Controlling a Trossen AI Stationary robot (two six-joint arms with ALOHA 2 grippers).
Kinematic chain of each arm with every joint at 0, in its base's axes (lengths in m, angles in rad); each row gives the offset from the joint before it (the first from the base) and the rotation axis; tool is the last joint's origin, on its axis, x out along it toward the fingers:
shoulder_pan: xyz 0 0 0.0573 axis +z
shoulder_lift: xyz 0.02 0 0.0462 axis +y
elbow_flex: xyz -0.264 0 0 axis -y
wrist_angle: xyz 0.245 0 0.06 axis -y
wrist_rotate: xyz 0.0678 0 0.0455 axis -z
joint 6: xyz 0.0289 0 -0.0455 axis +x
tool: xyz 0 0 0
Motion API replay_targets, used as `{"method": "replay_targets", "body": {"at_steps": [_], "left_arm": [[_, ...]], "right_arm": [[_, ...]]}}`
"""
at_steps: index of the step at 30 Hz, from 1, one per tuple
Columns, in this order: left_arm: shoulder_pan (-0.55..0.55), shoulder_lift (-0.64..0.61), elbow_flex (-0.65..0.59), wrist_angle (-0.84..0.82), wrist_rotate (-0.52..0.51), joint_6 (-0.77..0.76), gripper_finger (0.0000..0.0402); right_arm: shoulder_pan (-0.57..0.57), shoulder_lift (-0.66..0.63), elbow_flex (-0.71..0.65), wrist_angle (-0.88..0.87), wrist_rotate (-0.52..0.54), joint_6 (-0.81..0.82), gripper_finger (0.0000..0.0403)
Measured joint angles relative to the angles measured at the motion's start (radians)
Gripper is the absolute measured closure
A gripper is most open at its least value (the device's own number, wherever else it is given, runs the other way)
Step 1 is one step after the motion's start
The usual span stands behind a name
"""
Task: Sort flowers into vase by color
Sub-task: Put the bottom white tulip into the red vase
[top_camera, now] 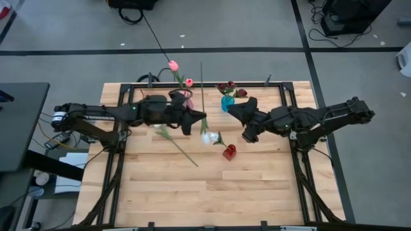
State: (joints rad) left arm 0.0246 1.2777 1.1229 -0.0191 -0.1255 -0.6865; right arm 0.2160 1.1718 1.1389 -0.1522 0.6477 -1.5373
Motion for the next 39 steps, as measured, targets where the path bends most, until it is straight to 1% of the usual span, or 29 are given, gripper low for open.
{"method": "replay_targets", "body": {"at_steps": [4,9,15,18,21,24,30,37,39], "left_arm": [[0.0,-0.029,0.001,0.055,0.012,0.033,0.0385],[-0.004,-0.028,0.002,0.076,0.03,0.068,0.0385],[-0.014,-0.027,0.001,0.073,0.03,0.073,0.0385],[-0.018,-0.027,0.001,0.08,0.03,0.073,0.0385],[-0.02,-0.027,0.001,0.079,0.03,0.072,0.0384],[-0.021,-0.027,0.001,0.08,0.035,0.063,0.0384],[-0.037,-0.027,0.001,0.077,0.05,0.057,0.0384],[-0.041,-0.027,0.001,0.076,0.072,0.054,0.0384],[-0.041,-0.027,0.001,0.077,0.082,0.053,0.0384]], "right_arm": [[-0.016,0.021,0.0,0.062,0.003,-0.03,0.0208],[-0.012,0.022,0.0,0.055,0.007,0.017,0.0201],[0.013,0.026,0.0,0.041,0.013,0.01,0.0157],[0.022,0.034,0.0,0.042,0.003,-0.017,0.0134],[0.024,0.055,0.0,0.047,-0.013,-0.058,0.0121],[0.011,0.086,0.0,0.051,-0.017,-0.085,0.0121],[0.018,0.12,0.0,0.12,-0.008,-0.165,0.0138],[0.033,0.12,0.0,0.138,0.006,-0.23,0.0154],[0.033,0.12,0.0,0.171,0.007,-0.257,0.0157]]}}
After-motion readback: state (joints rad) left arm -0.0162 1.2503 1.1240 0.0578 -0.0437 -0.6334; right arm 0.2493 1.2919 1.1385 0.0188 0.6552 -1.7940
